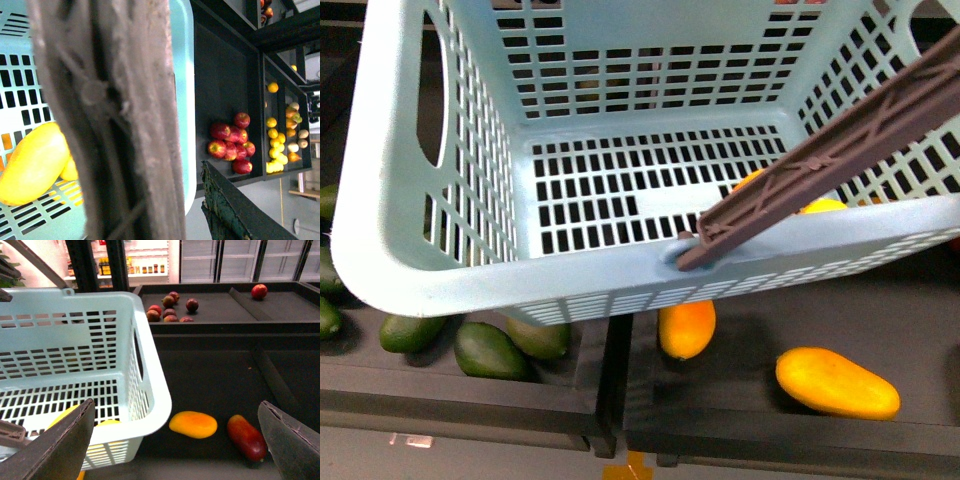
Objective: Pick lemon and mango into basket
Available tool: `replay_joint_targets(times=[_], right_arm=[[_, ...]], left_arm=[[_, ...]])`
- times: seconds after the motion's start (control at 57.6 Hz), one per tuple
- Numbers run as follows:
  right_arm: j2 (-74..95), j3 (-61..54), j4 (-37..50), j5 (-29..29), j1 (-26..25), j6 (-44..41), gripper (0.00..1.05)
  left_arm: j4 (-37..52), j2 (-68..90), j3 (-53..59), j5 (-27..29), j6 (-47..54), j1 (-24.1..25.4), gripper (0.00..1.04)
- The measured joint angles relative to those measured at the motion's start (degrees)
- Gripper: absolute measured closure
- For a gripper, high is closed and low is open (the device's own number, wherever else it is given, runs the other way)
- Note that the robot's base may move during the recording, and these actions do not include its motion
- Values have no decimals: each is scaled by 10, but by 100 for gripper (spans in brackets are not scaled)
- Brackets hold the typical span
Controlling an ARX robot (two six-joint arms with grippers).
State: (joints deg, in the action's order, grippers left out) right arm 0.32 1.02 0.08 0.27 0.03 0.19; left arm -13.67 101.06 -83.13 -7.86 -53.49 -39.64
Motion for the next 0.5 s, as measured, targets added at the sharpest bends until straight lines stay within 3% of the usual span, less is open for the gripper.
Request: replay_joint_targets(times=[0.503], right_arm=[[0,0,-1,-2,0,0,9]], left_arm=[[0,0,0,-2,-3,2,77]])
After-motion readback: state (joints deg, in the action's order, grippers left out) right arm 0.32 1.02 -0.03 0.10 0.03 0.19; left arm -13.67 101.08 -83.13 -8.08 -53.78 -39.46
